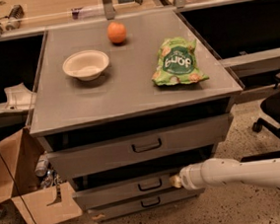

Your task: Close middle drawer

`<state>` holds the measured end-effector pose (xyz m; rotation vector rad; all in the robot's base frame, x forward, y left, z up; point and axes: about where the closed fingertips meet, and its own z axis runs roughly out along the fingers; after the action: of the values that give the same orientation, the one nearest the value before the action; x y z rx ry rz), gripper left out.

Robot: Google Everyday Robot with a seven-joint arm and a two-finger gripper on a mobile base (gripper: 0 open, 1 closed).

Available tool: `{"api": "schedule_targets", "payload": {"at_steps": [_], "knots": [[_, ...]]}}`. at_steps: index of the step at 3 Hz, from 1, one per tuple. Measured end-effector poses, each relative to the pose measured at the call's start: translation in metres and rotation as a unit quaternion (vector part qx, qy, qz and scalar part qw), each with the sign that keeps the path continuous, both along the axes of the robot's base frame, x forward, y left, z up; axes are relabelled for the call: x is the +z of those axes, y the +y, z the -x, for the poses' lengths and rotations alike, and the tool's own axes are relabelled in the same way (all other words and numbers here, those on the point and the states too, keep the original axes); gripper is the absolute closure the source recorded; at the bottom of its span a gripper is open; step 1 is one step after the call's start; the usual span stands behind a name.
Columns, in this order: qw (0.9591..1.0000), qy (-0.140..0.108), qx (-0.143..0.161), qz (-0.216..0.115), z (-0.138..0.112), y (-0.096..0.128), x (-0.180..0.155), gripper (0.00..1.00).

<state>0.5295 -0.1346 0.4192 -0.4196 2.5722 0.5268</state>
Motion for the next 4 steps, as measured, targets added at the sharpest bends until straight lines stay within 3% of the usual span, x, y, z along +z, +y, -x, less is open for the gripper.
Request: {"api": "schedule_targets", "payload": {"at_steps": [4], "knots": [[0.9999, -0.016, -0.002, -0.003, -0.0125, 0.0049, -0.0015, 1.00]]}}
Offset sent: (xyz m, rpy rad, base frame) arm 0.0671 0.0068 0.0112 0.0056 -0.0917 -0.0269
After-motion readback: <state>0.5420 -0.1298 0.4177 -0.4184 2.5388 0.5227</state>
